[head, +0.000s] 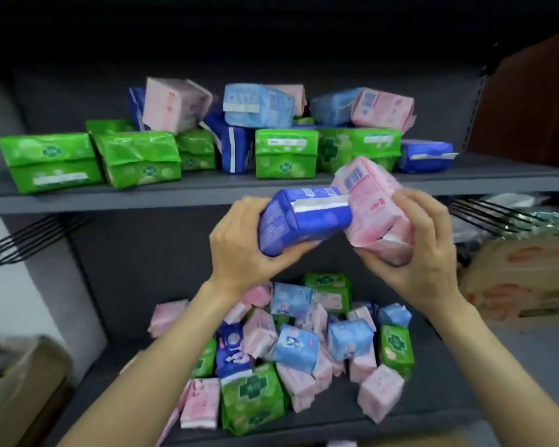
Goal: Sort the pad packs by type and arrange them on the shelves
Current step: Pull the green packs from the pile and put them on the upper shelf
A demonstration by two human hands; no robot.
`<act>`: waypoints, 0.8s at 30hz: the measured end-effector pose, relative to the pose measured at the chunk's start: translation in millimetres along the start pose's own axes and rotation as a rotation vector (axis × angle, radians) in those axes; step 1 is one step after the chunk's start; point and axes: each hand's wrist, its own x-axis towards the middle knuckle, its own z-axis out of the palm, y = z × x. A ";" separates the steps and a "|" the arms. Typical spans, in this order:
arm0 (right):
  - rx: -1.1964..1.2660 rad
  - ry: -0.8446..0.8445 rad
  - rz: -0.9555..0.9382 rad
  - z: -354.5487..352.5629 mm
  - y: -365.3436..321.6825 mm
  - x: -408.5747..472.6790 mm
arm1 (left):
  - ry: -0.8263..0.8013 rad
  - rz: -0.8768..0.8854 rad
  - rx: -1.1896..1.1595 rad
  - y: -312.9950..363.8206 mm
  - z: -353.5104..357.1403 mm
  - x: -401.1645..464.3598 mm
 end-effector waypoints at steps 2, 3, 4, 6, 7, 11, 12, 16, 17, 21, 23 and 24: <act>-0.006 -0.089 0.124 -14.4 -4.0 -36.0 | -0.180 -0.139 -0.050 12.0 9.6 -33.1; -0.011 -0.165 0.203 -20.8 -5.3 -56.2 | -0.286 -0.223 -0.057 15.9 16.3 -52.6; -0.012 -0.245 0.291 -25.4 -6.2 -76.2 | -0.389 -0.301 -0.045 19.4 22.9 -71.4; 0.004 -0.392 0.510 -29.4 -6.8 -113.9 | -0.579 -0.430 0.001 23.2 37.1 -106.5; 0.000 -0.465 0.625 -29.6 -6.4 -136.2 | -0.673 -0.496 0.016 24.6 45.1 -127.0; -0.169 -0.800 0.873 -22.7 -0.9 -225.6 | -0.975 -0.727 0.066 21.9 73.6 -212.0; -0.227 -0.900 0.895 -22.4 0.5 -248.1 | -1.036 -0.780 0.072 22.2 79.1 -232.4; -0.285 -1.101 1.110 -20.8 7.6 -317.7 | -1.170 -1.013 0.045 22.0 98.9 -294.9; -0.274 -1.108 1.202 -20.6 9.3 -333.5 | -1.189 -1.063 0.027 22.2 104.8 -311.3; -0.246 -1.027 1.564 -18.9 18.0 -377.1 | -1.256 -1.206 -0.066 30.1 125.1 -364.7; -0.285 -1.003 1.630 -16.0 26.2 -395.3 | -1.328 -1.230 -0.084 36.9 138.3 -387.7; -0.305 -1.006 1.617 -14.5 30.5 -402.8 | -1.362 -1.232 -0.096 41.2 143.7 -395.3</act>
